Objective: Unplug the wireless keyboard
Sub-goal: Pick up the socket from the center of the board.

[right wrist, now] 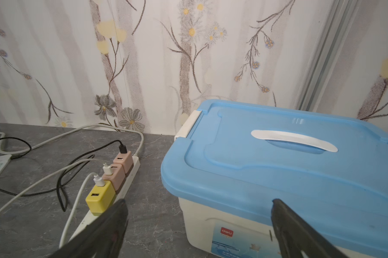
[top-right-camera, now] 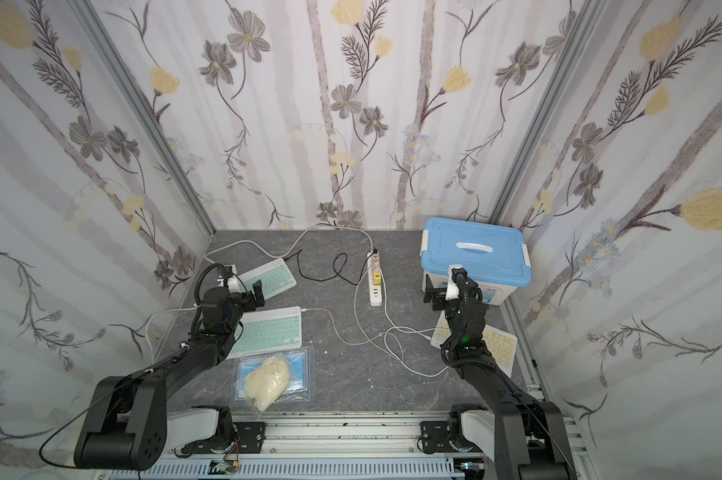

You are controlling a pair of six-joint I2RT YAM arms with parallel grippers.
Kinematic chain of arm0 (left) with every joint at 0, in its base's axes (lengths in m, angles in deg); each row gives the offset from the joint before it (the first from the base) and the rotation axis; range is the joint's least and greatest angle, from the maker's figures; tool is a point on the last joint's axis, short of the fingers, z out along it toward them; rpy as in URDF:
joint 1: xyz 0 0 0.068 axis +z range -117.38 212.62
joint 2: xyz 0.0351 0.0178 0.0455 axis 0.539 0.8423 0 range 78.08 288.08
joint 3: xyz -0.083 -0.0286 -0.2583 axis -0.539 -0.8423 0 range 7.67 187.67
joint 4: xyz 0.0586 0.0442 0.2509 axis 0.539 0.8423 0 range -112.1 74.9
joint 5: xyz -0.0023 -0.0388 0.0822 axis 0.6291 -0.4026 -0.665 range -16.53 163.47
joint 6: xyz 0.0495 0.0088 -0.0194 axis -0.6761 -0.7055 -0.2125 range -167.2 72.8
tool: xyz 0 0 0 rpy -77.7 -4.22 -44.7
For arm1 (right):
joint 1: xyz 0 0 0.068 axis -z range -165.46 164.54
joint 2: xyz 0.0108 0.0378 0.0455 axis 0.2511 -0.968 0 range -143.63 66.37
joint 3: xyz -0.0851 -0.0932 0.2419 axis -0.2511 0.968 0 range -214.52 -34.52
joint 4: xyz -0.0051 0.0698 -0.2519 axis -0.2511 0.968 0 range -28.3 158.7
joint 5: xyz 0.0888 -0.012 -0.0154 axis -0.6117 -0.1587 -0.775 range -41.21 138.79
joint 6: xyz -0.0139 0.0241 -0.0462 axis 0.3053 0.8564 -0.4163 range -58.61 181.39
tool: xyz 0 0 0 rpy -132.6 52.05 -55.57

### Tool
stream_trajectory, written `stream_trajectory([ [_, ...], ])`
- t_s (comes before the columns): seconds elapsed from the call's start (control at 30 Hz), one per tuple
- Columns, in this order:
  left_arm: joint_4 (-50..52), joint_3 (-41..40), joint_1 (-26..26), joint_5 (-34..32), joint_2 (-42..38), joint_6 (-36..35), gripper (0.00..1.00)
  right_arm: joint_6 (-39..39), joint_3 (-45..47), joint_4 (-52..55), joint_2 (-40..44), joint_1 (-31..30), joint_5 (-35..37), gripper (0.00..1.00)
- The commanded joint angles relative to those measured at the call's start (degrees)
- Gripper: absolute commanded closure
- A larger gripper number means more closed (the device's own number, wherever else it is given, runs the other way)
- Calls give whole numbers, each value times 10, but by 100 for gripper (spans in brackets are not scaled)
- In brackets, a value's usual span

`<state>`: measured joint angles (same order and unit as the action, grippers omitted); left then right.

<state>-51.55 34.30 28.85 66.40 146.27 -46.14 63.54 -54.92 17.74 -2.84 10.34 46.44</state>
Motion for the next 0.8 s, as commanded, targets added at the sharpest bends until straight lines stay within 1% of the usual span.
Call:
stream_trajectory([
  [0.0, 147, 39, -3, -32, -61, 67, 0, 113, -33, 118, 48, -17, 23, 0],
  [0.03, 189, 51, -2, -25, -72, 98, 0, 158, -45, 150, 53, -16, 14, 0],
  [0.07, 221, 60, -1, -3, -78, 125, 0, 176, -55, 171, 52, -16, -18, 0],
  [0.13, 229, 55, 7, 71, -79, 157, 0, 266, -67, 217, 41, -12, -31, 0],
  [0.17, 216, 46, 10, 105, -77, 172, 0, 297, -56, 210, 36, -2, -89, 0],
  [0.2, 201, 35, 10, 123, -76, 186, 0, 307, -35, 156, 28, 11, -186, 0],
  [0.23, 187, 26, 10, 130, -76, 198, 0, 320, -22, 117, 20, 12, -234, 1],
  [0.27, 173, 15, 10, 140, -76, 207, 0, 327, -25, 118, 10, 6, -253, 3],
  [0.33, 174, 11, 10, 159, -75, 209, 0, 295, -58, 180, -9, -23, -242, 12],
  [0.4, 195, 21, 10, 168, -73, 206, 0, 262, -87, 243, -16, -71, -171, 14],
  [0.43, 194, 22, 10, 169, -73, 206, 0, 260, -94, 257, -18, -87, -149, 14],
  [0.5, 172, 12, 9, 177, -79, 221, 0, 262, -104, 265, -29, -118, -128, 17],
  [0.57, 157, -2, 9, 158, -86, 258, 0, 266, -119, 279, -48, -142, -112, 19],
  [0.77, 163, -19, 8, 204, -95, 284, 0, 280, -190, 332, -137, -226, -66, 28],
])
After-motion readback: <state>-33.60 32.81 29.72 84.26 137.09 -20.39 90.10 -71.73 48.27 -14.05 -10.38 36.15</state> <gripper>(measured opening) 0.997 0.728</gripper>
